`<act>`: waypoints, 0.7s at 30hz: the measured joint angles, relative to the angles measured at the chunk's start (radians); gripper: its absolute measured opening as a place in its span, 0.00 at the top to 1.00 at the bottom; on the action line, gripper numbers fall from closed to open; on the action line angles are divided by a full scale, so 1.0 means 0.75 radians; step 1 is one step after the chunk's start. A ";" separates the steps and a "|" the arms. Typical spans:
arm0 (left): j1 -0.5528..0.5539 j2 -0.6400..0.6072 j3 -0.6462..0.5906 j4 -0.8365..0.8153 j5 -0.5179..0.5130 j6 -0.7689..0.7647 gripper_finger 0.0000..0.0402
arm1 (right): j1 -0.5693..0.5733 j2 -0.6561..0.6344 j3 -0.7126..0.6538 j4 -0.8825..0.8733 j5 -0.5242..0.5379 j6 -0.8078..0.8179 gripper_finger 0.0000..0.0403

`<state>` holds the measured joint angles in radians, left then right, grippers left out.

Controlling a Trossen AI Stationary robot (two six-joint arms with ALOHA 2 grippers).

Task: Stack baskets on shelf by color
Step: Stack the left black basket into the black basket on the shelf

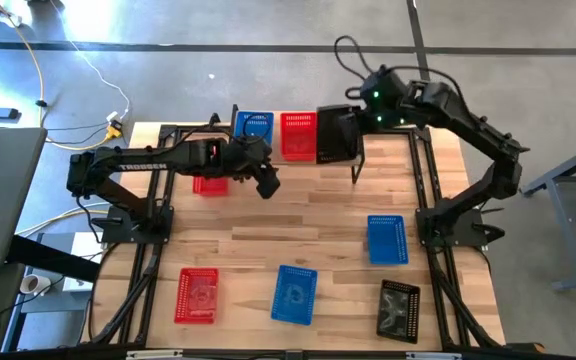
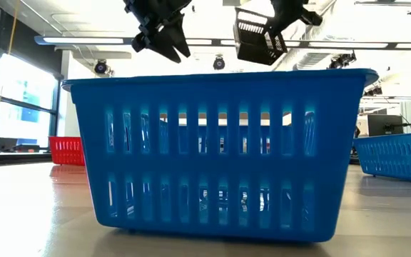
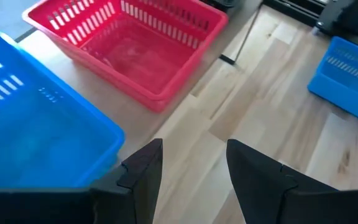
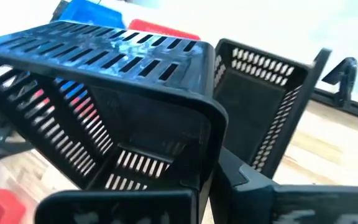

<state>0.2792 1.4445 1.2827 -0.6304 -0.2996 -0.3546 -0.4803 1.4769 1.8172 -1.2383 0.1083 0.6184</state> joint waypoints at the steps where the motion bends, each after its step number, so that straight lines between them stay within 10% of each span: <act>1: 0.008 0.000 0.000 0.000 0.000 0.000 0.58 | -0.029 0.000 0.000 0.001 -0.018 -0.013 1.00; 21: 0.083 0.002 0.000 -0.002 0.000 -0.002 0.58 | -0.471 0.091 0.002 0.001 -0.595 -0.061 1.00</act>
<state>0.3412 1.4456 1.2827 -0.6315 -0.2996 -0.3560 -0.8335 1.5454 1.8183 -1.2373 -0.3381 0.5729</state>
